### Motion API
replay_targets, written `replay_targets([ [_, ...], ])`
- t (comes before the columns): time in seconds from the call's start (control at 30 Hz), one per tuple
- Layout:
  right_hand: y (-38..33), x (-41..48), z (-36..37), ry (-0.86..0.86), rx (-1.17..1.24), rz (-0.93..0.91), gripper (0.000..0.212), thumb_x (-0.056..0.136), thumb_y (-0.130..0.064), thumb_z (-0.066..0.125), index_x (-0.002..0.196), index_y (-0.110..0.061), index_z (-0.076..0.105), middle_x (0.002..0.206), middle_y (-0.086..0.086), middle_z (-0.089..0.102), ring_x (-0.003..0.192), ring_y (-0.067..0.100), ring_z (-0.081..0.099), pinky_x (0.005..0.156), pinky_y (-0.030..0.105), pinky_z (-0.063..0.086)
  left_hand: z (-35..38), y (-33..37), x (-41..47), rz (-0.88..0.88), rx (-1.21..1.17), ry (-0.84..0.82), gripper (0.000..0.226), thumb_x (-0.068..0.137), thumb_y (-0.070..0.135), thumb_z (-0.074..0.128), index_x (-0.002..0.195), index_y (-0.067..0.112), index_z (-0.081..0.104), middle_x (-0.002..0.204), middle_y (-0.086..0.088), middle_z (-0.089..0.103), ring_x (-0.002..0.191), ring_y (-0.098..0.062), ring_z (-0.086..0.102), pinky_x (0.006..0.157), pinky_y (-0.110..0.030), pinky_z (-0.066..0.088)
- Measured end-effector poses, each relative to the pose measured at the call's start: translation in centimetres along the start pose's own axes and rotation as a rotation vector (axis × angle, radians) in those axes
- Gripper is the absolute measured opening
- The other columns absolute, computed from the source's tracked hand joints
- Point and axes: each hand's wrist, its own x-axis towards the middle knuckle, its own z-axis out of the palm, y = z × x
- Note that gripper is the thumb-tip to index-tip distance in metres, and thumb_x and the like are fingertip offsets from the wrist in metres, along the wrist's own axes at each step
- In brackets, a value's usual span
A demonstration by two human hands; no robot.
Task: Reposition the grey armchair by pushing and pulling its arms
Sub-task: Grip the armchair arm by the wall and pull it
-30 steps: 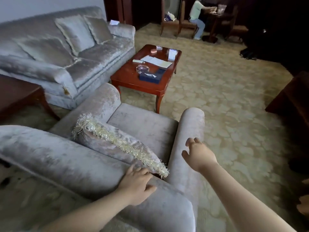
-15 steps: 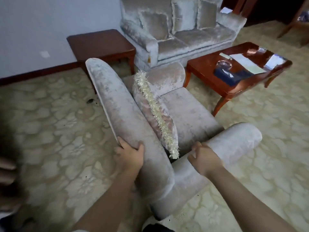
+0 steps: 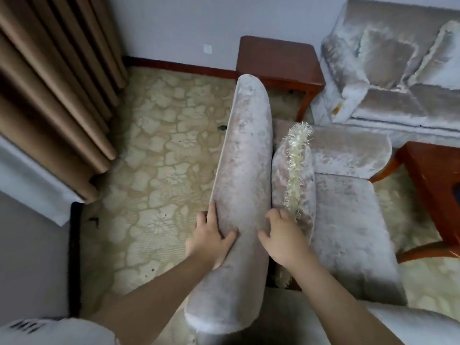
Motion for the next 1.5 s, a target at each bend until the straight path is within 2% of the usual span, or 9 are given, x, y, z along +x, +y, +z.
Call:
replay_targets([
  [0.1, -2.3, 2.4, 0.2, 0.104, -0.066, -0.106, 0.036, 0.088, -0.037, 0.046, 0.115, -0.012, 0.044, 0.119, 0.009, 0.042, 0.109, 0.029, 0.046, 0.086, 0.038, 0.041, -0.3, 0.2, -0.3, -0.057, 0.001, 0.027, 0.096, 0.067, 0.082, 0.025, 0.146, 0.031, 0.003, 0.137, 0.001, 0.031, 0.113, -0.024, 0.052, 0.073, -0.034, 0.046],
  [0.23, -5.4, 3.7, 1.1, 0.148, -0.139, -0.211, 0.039, 0.083, -0.038, 0.051, 0.113, -0.013, 0.047, 0.12, 0.008, 0.044, 0.113, 0.028, 0.043, 0.089, 0.038, 0.035, -1.1, 1.0, -1.5, -0.277, -0.013, 0.048, 0.079, 0.077, 0.075, 0.031, 0.127, 0.015, 0.041, 0.126, -0.005, 0.044, 0.109, -0.028, 0.053, 0.083, -0.04, 0.047],
  [0.33, -6.5, 3.6, 1.9, 0.077, -0.208, -0.446, 0.039, 0.083, -0.038, 0.05, 0.115, -0.016, 0.046, 0.125, 0.007, 0.043, 0.116, 0.028, 0.041, 0.093, 0.039, 0.031, 0.3, 0.9, -5.7, -0.512, -0.074, 0.042, 0.075, 0.082, 0.072, 0.025, 0.118, 0.011, 0.049, 0.122, -0.01, 0.048, 0.113, -0.031, 0.05, 0.091, -0.041, 0.042],
  [0.53, -7.1, 1.0, 3.9, -0.255, -0.357, -1.046, 0.038, 0.096, -0.032, 0.035, 0.129, -0.019, 0.048, 0.144, 0.002, 0.039, 0.139, 0.021, 0.024, 0.112, 0.048, 0.012, 1.5, 3.0, -9.9, -0.786, -0.105, 0.315, 0.061, 0.095, 0.049, 0.019, 0.114, 0.006, 0.059, 0.119, -0.016, 0.059, 0.112, -0.035, 0.053, 0.093, -0.039, 0.04],
  [0.67, -9.2, 0.8, 4.7, -0.307, -0.464, -1.11, 0.032, 0.096, -0.034, 0.033, 0.109, -0.019, 0.059, 0.121, 0.008, 0.059, 0.118, 0.027, 0.049, 0.108, 0.047, 0.019, 1.8, 3.6, -9.8, -0.907, -0.173, 0.417, 0.055, 0.095, 0.039, 0.022, 0.104, 0.006, 0.065, 0.107, -0.017, 0.065, 0.101, -0.036, 0.059, 0.088, -0.038, 0.046],
  [0.77, -9.4, 1.7, 5.7, -0.261, -0.497, -1.201, 0.038, 0.095, -0.036, 0.03, 0.1, -0.021, 0.065, 0.112, 0.006, 0.065, 0.107, 0.026, 0.056, 0.095, 0.04, 0.029, 2.5, 3.2, -9.9, -0.91, -0.143, 0.49, 0.053, 0.095, 0.038, 0.022, 0.098, 0.007, 0.065, 0.101, -0.015, 0.066, 0.094, -0.034, 0.06, 0.077, -0.034, 0.043],
  [0.87, -8.8, 1.8, 6.5, -0.137, -0.459, -1.22, 0.044, 0.095, -0.038, 0.027, 0.1, -0.021, 0.067, 0.111, 0.005, 0.066, 0.106, 0.026, 0.055, 0.09, 0.038, 0.031, 2.9, 3.0, -10.1, -0.89, -0.113, 0.529, 0.046, 0.094, 0.036, 0.022, 0.086, 0.013, 0.06, 0.095, -0.012, 0.065, 0.085, -0.031, 0.058, 0.067, -0.032, 0.037],
  [1.1, -6.8, -0.2, 7.0, -0.032, -0.445, -1.232, 0.044, 0.095, -0.033, 0.024, 0.101, -0.018, 0.065, 0.111, 0.005, 0.064, 0.108, 0.024, 0.052, 0.089, 0.039, 0.03, 4.8, 4.3, -12.0, -0.9, -0.028, 0.612, 0.04, 0.095, 0.033, 0.023, 0.085, 0.011, 0.054, 0.097, -0.013, 0.062, 0.086, -0.032, 0.056, 0.07, -0.034, 0.036],
  [1.5, -5.8, -2.2, 7.6, -0.116, -0.404, -1.241, 0.041, 0.095, -0.03, 0.027, 0.098, -0.016, 0.065, 0.111, 0.003, 0.063, 0.108, 0.021, 0.05, 0.091, 0.036, 0.026, 5.8, 4.5, -14.1, -0.949, -0.059, 0.61, 0.043, 0.095, 0.032, 0.024, 0.09, 0.005, 0.058, 0.098, -0.015, 0.06, 0.091, -0.034, 0.055, 0.075, -0.038, 0.038],
])
